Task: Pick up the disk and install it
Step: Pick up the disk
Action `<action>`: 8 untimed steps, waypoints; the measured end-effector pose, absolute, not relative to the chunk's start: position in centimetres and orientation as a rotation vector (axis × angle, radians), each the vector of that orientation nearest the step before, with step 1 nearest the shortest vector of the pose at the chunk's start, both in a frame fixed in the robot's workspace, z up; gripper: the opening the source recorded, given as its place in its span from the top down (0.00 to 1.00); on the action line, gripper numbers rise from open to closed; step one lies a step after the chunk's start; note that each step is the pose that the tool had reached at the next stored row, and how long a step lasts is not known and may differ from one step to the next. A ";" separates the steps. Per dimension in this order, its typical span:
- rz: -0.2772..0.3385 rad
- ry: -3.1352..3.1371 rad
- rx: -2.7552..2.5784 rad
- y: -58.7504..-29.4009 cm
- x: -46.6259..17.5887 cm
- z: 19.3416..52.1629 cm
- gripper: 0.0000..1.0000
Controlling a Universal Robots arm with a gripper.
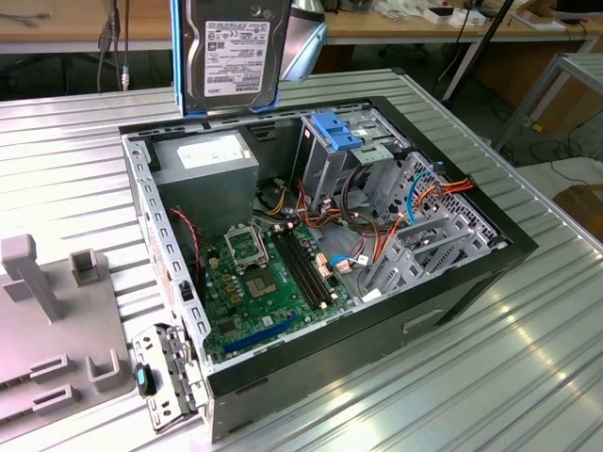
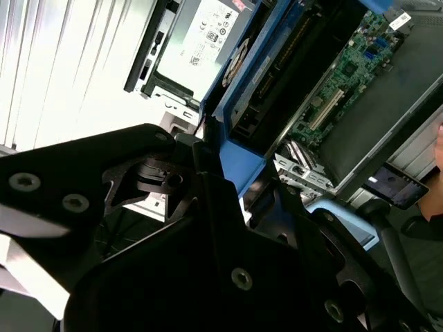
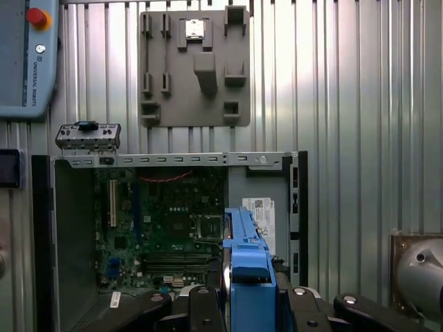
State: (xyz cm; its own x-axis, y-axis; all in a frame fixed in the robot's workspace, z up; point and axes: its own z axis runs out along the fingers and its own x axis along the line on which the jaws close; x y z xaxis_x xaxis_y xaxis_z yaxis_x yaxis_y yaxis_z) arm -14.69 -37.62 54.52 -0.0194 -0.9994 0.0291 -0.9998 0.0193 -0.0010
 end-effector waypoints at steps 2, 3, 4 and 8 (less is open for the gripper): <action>0.033 -2.228 2.186 -37.6 -13.2 54.4 0.63; 0.033 -2.228 2.186 -37.6 -12.5 54.4 0.63; 0.033 -2.228 2.186 -37.6 -11.7 54.3 0.63; 0.033 -2.228 2.186 -37.6 -9.2 54.1 0.63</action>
